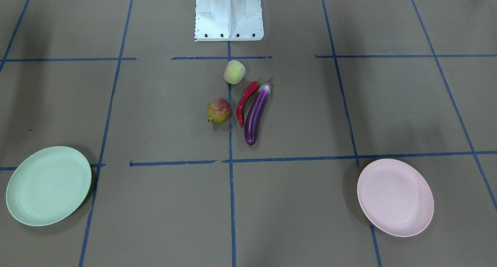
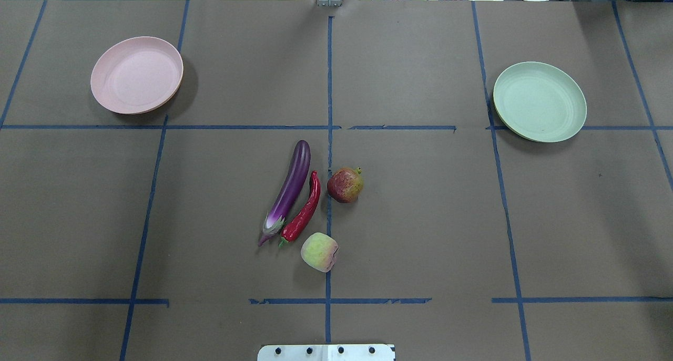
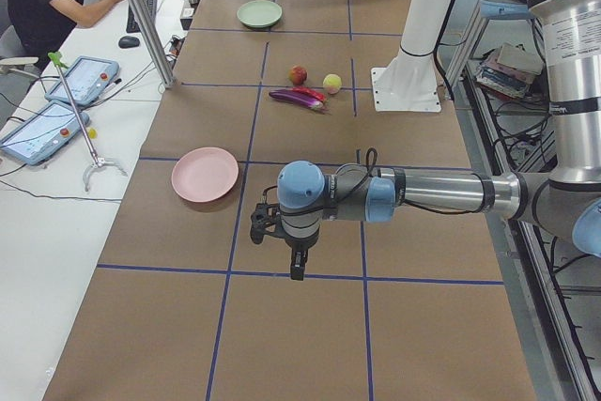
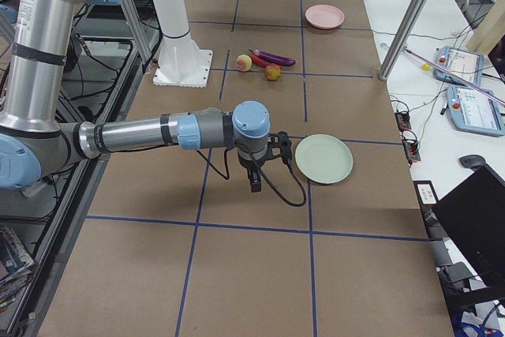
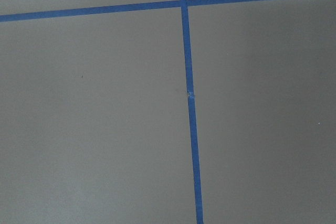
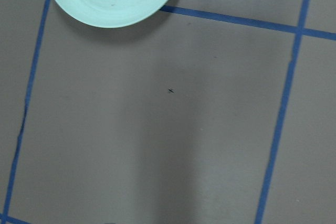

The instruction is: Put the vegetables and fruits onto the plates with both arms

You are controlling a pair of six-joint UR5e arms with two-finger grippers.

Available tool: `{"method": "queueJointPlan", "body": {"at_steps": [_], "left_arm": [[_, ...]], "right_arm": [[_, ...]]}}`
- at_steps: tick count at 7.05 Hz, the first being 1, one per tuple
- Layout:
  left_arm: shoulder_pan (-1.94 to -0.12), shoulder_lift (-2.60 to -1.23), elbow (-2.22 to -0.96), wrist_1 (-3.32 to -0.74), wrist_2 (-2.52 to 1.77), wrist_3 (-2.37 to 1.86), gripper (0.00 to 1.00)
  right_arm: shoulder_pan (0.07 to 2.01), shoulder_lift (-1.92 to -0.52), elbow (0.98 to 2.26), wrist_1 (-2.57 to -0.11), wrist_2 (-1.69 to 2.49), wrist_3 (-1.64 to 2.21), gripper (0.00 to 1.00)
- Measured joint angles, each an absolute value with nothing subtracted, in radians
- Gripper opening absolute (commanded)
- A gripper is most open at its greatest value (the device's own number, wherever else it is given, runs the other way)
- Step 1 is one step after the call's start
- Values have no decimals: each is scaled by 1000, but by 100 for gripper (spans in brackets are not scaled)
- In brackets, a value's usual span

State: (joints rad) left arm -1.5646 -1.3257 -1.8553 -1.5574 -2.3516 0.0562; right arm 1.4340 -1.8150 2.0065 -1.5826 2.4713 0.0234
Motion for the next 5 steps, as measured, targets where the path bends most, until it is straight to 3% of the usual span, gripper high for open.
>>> {"method": "queueJointPlan", "body": {"at_steps": [3,5], "left_arm": [[-1566,-1325,-1867,-1557,-2352,55,100],[-1568,-1323,-1874,-1558,-2353,56,100]], "right_arm": [[1212,-1706,2013,-1377,2460,437,100],[1028,-1555,2011,-1349,2375,769,100]]}}
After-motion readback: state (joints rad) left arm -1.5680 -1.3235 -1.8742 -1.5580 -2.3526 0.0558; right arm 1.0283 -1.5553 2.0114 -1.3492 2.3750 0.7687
